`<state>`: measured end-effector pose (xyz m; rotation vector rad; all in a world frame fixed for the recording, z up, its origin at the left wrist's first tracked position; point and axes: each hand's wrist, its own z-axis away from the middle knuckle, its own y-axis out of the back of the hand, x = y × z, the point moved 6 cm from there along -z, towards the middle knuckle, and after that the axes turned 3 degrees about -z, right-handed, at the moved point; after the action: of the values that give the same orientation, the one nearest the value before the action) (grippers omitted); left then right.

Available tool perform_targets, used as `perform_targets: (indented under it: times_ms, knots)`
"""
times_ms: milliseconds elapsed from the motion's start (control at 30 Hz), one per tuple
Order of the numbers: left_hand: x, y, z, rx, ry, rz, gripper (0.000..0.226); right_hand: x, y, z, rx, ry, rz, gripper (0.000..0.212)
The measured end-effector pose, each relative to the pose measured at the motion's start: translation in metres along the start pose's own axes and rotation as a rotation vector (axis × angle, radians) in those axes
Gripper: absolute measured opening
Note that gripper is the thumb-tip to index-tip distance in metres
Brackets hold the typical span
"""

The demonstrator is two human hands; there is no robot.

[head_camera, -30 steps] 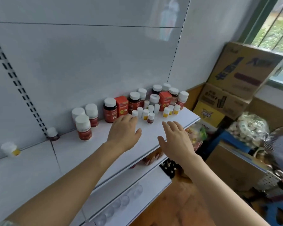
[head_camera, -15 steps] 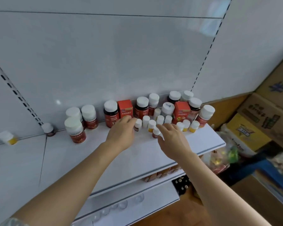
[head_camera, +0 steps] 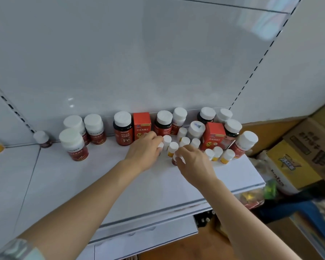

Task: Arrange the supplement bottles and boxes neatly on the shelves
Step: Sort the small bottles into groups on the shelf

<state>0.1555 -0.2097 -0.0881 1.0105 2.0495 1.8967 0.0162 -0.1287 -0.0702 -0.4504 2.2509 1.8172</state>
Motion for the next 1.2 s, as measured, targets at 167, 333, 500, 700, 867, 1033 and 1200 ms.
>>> perform_targets:
  times_ms: [167,333,500,700,867,1033,1200]
  knots:
    - [-0.003,0.001,0.007,-0.1,0.144,0.083,0.024,0.006,0.004,0.001,-0.017,0.069,-0.103,0.012]
    - [0.003,0.023,0.021,-0.102,0.226,0.269,0.037,0.006,0.028,-0.004,0.048,0.135,-0.341,0.013]
    - [0.015,0.043,0.044,-0.035,0.275,0.413,0.041,-0.009,0.038,-0.006,-0.006,0.231,-0.497,0.015]
    - [0.005,0.06,0.083,0.065,0.371,0.493,0.024,-0.037,0.031,-0.001,-0.088,0.296,-0.535,0.016]
    - [-0.016,0.077,0.123,0.143,0.453,0.509,0.03,-0.079,0.017,0.001,-0.142,0.34,-0.58,0.015]
    - [-0.05,0.099,0.169,0.227,0.52,0.534,0.032,-0.135,0.0,0.001,-0.157,0.391,-0.598,0.015]
    - [-0.099,0.126,0.221,0.275,0.549,0.568,0.028,-0.208,-0.022,0.002,-0.182,0.419,-0.581,0.015]
